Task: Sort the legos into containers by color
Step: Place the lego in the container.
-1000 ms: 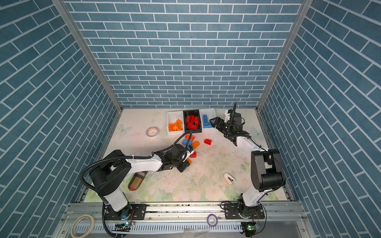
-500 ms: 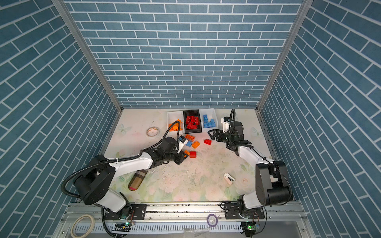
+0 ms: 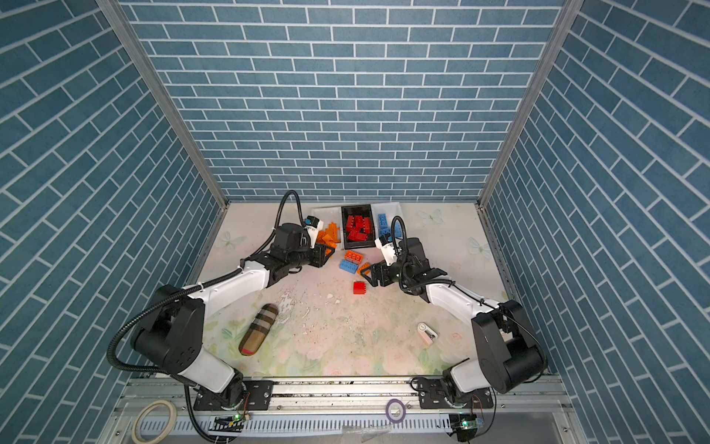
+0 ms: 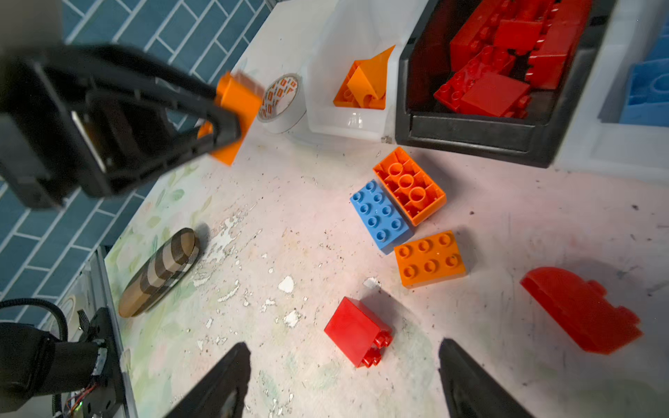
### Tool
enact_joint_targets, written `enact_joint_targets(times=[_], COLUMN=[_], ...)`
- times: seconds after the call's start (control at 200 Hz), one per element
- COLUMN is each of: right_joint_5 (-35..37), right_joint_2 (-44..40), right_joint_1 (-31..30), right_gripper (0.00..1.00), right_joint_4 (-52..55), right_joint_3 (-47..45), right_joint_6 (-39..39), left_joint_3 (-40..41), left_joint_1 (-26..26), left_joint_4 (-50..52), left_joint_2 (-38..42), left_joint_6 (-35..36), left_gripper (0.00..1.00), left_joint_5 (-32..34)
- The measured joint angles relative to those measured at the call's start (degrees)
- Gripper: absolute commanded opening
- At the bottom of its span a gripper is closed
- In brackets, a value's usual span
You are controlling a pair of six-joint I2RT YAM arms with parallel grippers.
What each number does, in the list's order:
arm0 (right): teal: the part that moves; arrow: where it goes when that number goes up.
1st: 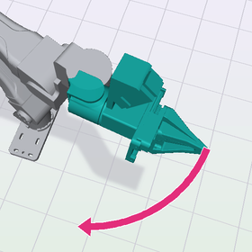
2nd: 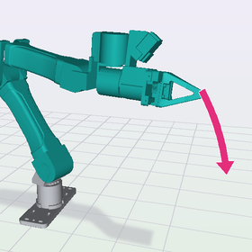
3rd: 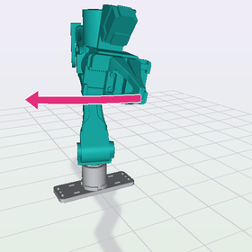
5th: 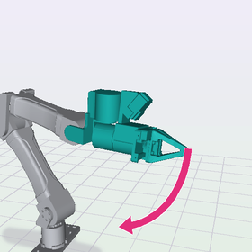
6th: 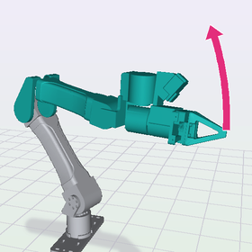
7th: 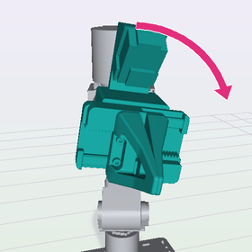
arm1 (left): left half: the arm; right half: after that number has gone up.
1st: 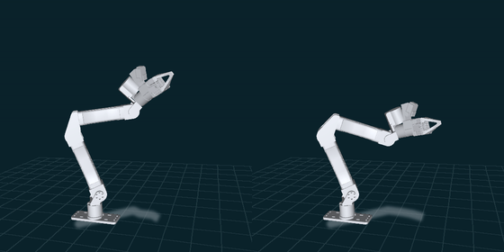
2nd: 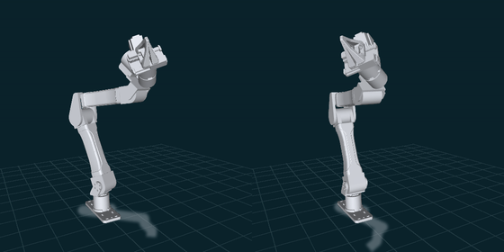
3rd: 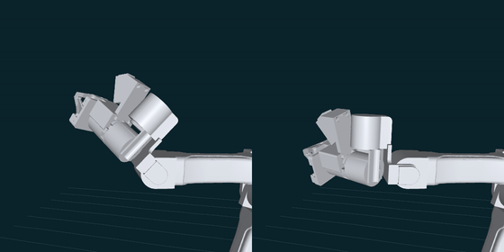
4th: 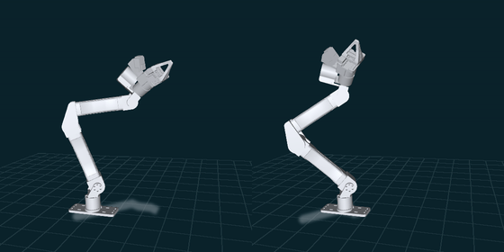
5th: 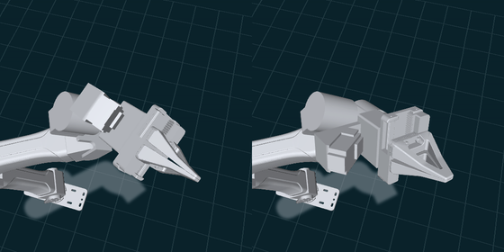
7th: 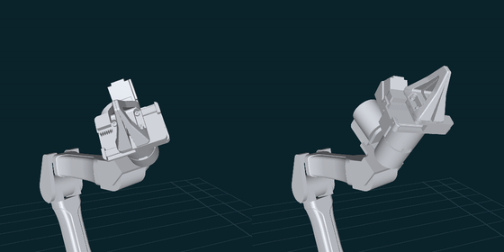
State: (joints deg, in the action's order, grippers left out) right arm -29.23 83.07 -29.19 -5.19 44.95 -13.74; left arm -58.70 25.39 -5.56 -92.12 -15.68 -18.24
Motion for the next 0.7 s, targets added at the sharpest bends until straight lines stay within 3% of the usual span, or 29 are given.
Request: enact_joint_targets(times=[0.36,0.7], right_joint_5=[5.2,12.7], right_joint_2=[8.1,13.0], right_joint_1=[-8.2,-11.9], right_gripper=[0.8,0.79], right_joint_4=[3.9,7.5], right_joint_3=[4.9,8.8], right_joint_6=[5.3,9.7], left_joint_3=[-11.1,-23.3], left_joint_1=[-6.1,-9.1], left_joint_4=[-1.7,0.5], left_joint_2=[-12.7,-22.7], left_joint_6=[-5.8,-8.5], left_gripper=[0.27,0.29], left_joint_5=[-3.2,-3.1])
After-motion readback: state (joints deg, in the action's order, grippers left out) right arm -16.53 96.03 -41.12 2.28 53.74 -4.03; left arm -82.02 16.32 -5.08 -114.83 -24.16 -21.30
